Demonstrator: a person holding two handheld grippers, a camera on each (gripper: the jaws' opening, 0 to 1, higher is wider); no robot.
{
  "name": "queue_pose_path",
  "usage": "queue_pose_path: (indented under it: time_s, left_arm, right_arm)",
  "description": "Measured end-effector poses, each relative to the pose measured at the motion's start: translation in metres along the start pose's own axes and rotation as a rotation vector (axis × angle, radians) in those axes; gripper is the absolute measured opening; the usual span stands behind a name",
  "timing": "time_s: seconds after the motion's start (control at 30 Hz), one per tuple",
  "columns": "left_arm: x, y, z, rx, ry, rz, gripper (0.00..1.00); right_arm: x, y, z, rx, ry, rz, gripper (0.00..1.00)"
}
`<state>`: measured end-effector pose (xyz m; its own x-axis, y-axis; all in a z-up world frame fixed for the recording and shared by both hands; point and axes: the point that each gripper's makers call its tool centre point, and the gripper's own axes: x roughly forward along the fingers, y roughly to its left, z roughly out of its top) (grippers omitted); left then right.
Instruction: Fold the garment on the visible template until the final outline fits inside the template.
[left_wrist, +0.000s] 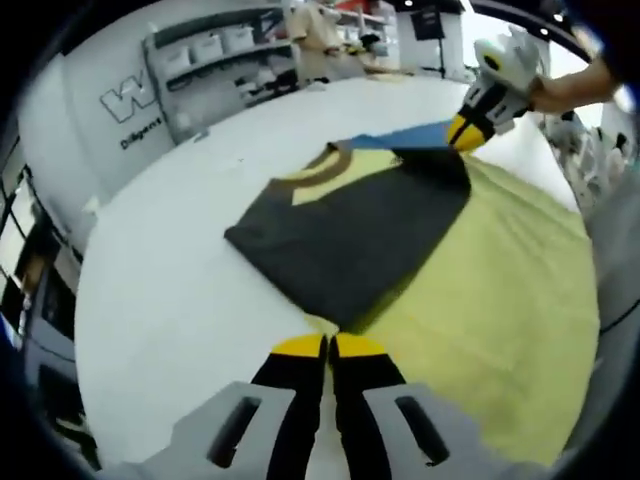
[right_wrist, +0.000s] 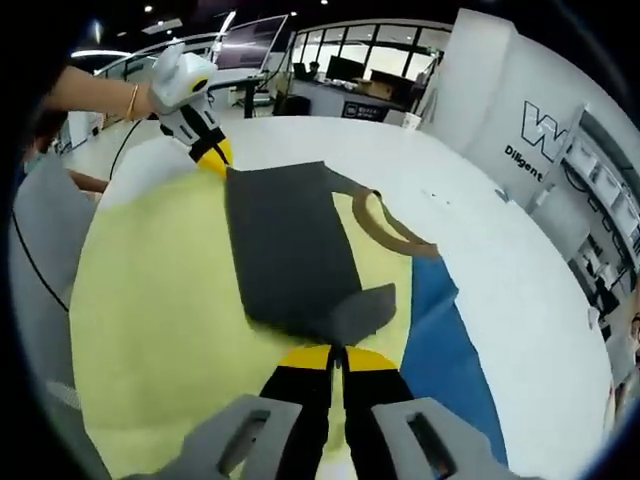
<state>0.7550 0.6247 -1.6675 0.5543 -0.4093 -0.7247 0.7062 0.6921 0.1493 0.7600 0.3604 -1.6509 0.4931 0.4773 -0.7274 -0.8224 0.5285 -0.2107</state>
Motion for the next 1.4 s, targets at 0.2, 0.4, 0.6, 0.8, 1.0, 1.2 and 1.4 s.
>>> queue_pose_path:
  time_s: [0.2,0.4,0.6,0.8,1.0,1.2,1.4]
  left_arm:
    - [0.001,0.008,-0.007,-0.172,-0.052,0.014,0.0]
    - [0.001,0.008,-0.014,-0.297,-0.061,0.013,0.0]
    - [0.002,0.009,-0.018,-0.31,-0.053,0.02,0.0]
    - [-0.002,0.011,-0.021,-0.301,-0.023,0.058,0.0]
    - [-0.004,0.016,-0.024,-0.364,-0.006,0.059,0.0]
    - [-0.004,0.015,-0.024,-0.352,-0.004,0.06,0.0]
    - [-0.013,0.016,-0.026,-0.345,-0.001,0.065,0.04]
  right_arm:
    - [-0.006,0.015,-0.037,0.014,0.057,-0.027,0.0]
    - [-0.014,0.026,-0.045,-0.047,0.12,-0.093,0.0]
    - [-0.024,0.045,-0.042,-0.087,0.148,-0.124,0.0]
    - [-0.025,0.059,-0.04,-0.021,0.143,-0.095,0.0]
    - [-0.019,0.073,-0.037,0.121,0.083,-0.026,0.0]
    - [-0.03,0.056,-0.06,0.216,0.072,-0.074,0.08]
    - [-0.051,0.027,-0.079,0.235,0.08,-0.12,0.09]
